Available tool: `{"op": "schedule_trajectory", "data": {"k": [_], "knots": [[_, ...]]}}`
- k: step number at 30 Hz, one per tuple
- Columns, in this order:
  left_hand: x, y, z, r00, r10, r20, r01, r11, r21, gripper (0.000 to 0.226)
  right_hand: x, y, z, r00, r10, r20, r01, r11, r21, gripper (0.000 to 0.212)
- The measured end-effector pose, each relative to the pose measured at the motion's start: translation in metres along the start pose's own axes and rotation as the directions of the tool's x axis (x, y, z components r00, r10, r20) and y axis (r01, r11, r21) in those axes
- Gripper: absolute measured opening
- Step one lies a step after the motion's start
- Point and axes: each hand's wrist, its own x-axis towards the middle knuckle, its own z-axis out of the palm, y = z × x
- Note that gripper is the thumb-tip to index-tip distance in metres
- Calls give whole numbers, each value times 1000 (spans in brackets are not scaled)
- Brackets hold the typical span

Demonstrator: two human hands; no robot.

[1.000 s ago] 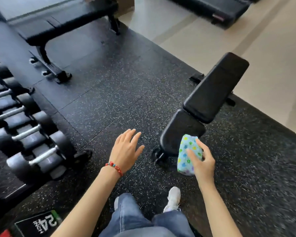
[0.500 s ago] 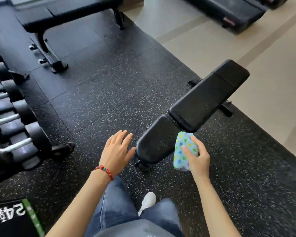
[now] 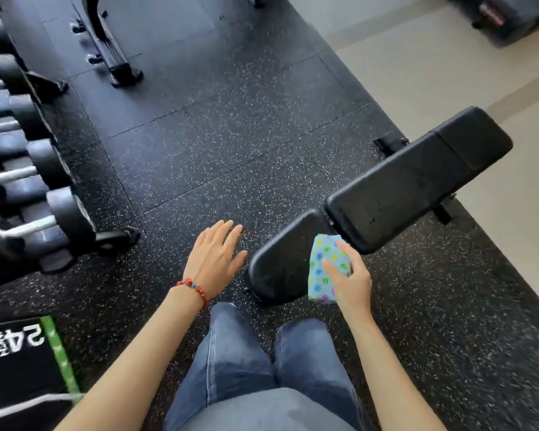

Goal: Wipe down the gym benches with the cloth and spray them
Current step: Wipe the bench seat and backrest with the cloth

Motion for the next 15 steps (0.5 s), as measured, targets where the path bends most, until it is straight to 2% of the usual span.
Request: {"op": "schedule_trajectory", "data": {"k": [4, 9, 15], "knots": [[10, 12, 22, 996, -92, -15, 91, 996, -5, 58, 36, 11, -3, 994, -18, 108, 21, 1000, -23, 41], [13, 45, 74, 968, -249, -36, 247, 968, -49, 71, 94, 51, 1, 944, -7, 331, 43, 994, -99, 41], [15, 78, 161, 912, -400, -88, 389, 914, -116, 61, 149, 110, 17, 876, -65, 479, 209, 945, -253, 41]]}}
